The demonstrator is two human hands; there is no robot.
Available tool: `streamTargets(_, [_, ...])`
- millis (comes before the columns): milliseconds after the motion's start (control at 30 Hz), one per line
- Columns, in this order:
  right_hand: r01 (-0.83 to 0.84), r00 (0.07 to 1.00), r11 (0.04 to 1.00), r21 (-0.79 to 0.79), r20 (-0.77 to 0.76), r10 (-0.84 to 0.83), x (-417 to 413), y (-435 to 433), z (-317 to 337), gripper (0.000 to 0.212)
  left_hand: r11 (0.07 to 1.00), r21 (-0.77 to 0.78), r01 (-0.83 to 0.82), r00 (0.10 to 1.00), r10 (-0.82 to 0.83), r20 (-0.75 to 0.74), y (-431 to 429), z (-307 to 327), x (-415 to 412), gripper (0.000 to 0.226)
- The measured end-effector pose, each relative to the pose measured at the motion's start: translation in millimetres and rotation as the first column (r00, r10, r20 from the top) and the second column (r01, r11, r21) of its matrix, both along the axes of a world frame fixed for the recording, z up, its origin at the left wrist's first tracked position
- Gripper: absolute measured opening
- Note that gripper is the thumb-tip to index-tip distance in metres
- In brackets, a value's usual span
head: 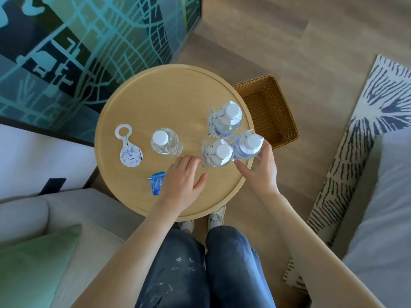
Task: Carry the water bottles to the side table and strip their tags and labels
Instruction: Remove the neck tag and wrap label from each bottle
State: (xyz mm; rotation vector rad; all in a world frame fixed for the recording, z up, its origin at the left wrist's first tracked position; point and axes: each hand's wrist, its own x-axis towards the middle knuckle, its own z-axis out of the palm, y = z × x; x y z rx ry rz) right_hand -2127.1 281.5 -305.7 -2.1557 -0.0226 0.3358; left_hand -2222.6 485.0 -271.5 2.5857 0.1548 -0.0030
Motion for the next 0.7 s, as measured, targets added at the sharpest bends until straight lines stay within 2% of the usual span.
streamTargets(200, [0.077, 0.996, 0.995, 0.064, -0.042, -0.074, 12.0, 10.5, -5.6, 0.068, 1.0, 0.026, -0.001, 0.999, 0.002, -0.047, -0.4, -6.0, -6.6, 0.029])
streamTargets(367, [0.213, 0.976, 0.973, 0.089, -0.05, -0.21, 6.0, 4.4, 4.7, 0.068, 0.999, 0.049, 0.004, 0.997, 0.0, -0.081, 1.4, 4.8, -13.4, 0.031])
streamTargets(533, [0.235, 0.972, 0.969, 0.075, -0.021, -0.234, -2.4, -13.2, 52.6, 0.065, 0.997, 0.074, 0.013, 0.998, -0.008, -0.065, 2.9, 33.9, -19.5, 0.03])
streamTargets(700, [0.164, 0.983, 0.979, 0.121, 0.068, -0.173, -2.6, -23.3, 122.1, 0.059, 0.991, 0.133, 0.033, 0.998, -0.027, -0.051, 10.9, 74.6, -25.5, 0.031])
